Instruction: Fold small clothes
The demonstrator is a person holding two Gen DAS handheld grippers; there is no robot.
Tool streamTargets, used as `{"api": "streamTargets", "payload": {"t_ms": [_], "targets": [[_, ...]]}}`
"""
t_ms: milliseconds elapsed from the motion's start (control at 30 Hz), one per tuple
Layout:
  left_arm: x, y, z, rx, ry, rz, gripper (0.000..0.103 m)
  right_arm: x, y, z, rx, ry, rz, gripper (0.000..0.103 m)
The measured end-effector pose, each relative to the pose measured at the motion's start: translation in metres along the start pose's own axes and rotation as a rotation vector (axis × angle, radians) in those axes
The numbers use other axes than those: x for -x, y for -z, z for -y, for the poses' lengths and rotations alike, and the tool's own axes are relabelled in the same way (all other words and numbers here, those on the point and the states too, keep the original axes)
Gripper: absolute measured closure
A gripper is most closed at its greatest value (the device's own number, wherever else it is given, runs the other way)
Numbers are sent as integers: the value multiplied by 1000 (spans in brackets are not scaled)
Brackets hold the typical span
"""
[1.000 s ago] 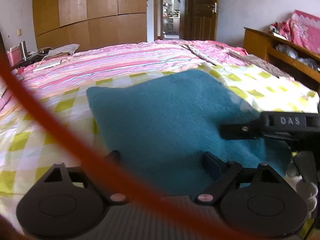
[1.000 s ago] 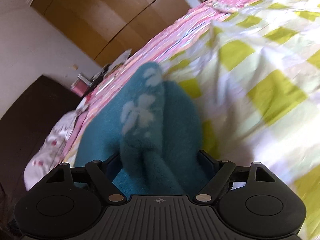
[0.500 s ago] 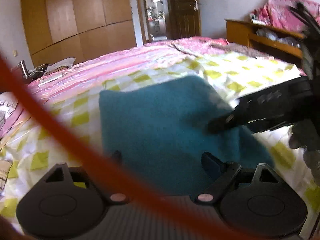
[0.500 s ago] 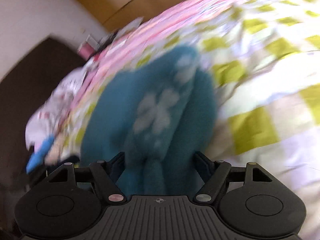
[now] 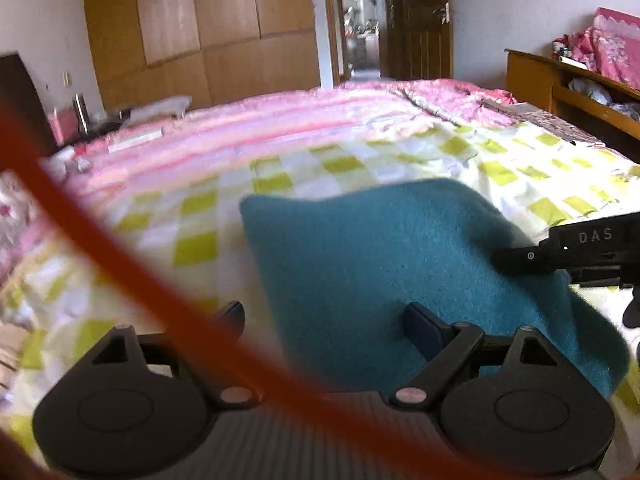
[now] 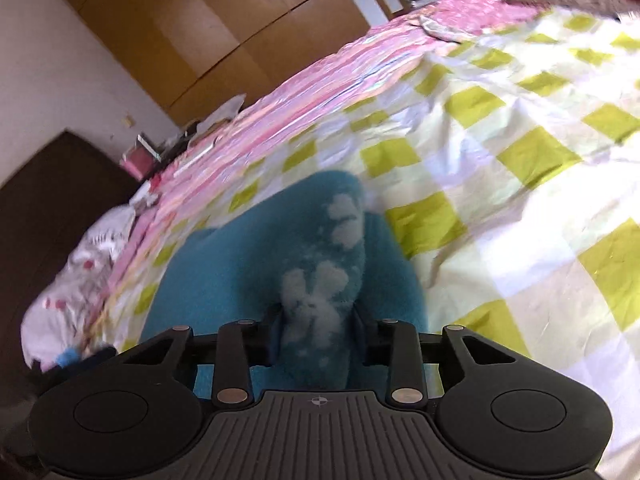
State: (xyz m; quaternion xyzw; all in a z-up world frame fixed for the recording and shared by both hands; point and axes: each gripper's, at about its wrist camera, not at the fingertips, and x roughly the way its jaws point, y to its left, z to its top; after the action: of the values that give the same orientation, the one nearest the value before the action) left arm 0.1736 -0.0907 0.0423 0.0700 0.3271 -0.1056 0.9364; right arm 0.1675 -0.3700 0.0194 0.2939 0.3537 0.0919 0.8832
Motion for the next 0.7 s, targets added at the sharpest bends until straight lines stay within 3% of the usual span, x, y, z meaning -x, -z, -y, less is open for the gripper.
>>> {"api": "streamTargets", "payload": {"t_ms": [67,300,400,500,567,700], "targets": [[-4,-1,2,20,-5,-7,9,0,1,7,-41,-33,-2,71],[17,5,8,26,-87,-24,9,36,9,-27,108,9,43,68],[26,12,10,39,-96,-45,9,60,25,-46,225,57,77,65],[31,22,12,54,-99,-70,9,66,41,-55,288,112,54,64],[35,28,13,73,-93,-83,9,55,50,-53,312,197,9,65],[46,37,14,94,-77,-111,9,62,55,-53,295,223,31,64]]}}
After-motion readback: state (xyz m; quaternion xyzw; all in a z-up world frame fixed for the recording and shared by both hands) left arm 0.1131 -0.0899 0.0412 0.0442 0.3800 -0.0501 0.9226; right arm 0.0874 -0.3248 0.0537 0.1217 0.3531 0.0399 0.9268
